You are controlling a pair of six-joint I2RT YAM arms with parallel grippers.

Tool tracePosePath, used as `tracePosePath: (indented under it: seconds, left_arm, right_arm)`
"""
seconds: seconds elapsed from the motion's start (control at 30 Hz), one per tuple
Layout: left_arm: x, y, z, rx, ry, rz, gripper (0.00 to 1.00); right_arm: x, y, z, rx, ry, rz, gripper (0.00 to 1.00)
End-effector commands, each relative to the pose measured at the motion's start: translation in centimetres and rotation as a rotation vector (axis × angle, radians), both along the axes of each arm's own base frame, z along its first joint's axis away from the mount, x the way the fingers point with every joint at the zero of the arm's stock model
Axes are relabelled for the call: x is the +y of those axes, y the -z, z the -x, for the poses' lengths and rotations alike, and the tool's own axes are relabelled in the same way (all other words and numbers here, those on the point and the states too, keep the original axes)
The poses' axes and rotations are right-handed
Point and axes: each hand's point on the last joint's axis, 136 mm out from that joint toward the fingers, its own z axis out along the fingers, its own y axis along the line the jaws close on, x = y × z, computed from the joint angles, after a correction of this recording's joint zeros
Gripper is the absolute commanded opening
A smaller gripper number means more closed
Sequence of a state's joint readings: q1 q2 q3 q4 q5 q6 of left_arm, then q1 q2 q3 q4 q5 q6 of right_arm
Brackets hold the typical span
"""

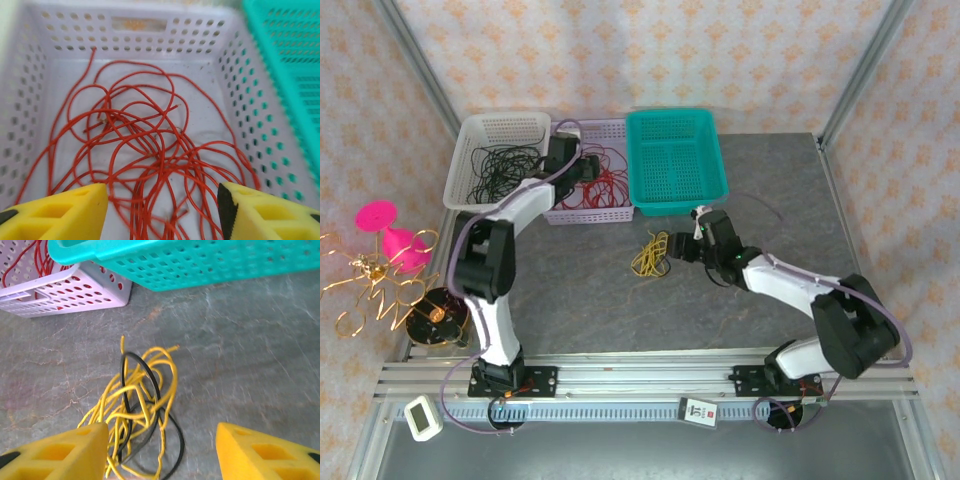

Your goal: Untangle the cables

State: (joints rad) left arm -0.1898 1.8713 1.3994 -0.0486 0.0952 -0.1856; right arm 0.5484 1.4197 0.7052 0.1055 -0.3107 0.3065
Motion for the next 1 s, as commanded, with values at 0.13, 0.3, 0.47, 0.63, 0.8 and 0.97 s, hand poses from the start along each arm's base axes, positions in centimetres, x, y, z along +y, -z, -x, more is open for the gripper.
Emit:
tracePosePath:
  seconds: [0.13, 0.3, 0.47, 0.63, 0.8, 0.97]
  left_arm:
    - [0.1, -6.3, 7.3, -0.114, 0.019, 0.041, 0.62]
    - [-2.9, -5.2, 12.5, -0.1, 0.127, 0.091, 0.58]
    - [-9.3, -2.0, 17.4, -0.01, 0.365, 0.146, 0.55]
    - [-14.1, 0.9, 20.6, 0.066, 0.555, 0.195, 0.54]
    - [-18.1, 1.3, 22.5, 0.047, 0.761, 0.244, 0.54]
    - [-20.4, 1.9, 22.1, 0.029, 0.911, 0.224, 0.47]
  right_arm:
    - [1.0, 1.2, -3.8, -0.075, -0.057, 0.123, 0.5]
    - [1.5, 2.7, -4.1, -0.071, -0.088, 0.126, 0.4]
    - [2.2, 2.3, -4.2, -0.085, -0.109, 0.093, 0.18]
    - [1.7, 1.8, -2.6, -0.086, -0.121, 0.069, 0.11]
    - [2.4, 0.6, 0.5, -0.125, -0.221, 0.014, 0.09]
    - [2.3, -0.9, 2.3, -0.161, -0.268, -0.014, 0.09]
